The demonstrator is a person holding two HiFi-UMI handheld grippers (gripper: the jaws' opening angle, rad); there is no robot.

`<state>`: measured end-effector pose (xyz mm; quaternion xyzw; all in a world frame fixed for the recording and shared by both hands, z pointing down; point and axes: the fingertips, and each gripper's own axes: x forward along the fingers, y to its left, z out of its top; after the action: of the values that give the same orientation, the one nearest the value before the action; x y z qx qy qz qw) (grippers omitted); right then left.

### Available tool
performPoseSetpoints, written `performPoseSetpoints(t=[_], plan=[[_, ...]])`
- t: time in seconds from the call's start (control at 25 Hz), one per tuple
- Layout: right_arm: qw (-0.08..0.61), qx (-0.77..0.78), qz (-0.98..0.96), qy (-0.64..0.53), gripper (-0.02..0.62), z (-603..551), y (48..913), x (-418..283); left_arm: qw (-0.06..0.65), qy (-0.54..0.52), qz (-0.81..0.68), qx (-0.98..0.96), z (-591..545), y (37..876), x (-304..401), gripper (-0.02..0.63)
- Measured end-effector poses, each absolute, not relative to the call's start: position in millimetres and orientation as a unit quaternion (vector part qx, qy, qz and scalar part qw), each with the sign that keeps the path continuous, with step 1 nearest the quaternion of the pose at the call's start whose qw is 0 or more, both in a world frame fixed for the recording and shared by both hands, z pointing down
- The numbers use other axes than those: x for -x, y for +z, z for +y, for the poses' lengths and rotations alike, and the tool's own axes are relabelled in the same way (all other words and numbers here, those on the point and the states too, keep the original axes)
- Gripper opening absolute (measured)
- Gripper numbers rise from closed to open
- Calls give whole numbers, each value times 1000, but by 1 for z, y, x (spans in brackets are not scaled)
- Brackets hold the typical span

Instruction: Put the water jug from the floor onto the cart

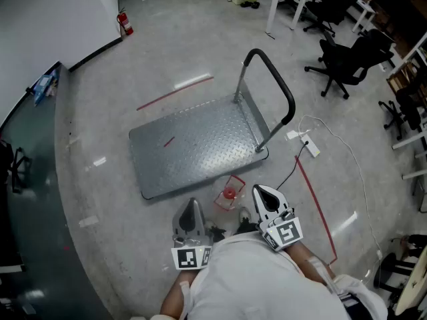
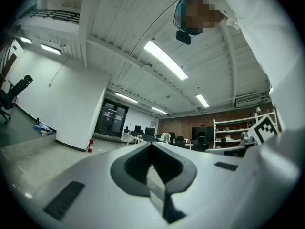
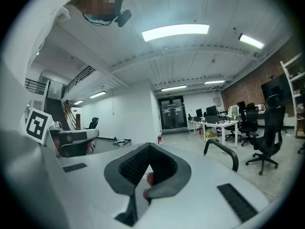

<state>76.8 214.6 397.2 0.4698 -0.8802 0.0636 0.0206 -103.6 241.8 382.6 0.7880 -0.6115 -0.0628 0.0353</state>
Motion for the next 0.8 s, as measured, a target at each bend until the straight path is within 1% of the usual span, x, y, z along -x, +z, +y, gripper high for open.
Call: performPoseSetpoints(t=[0.56,0.8], plan=[[20,-465,-883,62,12,213,403,-78,34,-64,-615,-785,243,385,103,3],[60,-487,-868,73,12,193,424,-80,44,-61,-617,-784,243,390,104,3]])
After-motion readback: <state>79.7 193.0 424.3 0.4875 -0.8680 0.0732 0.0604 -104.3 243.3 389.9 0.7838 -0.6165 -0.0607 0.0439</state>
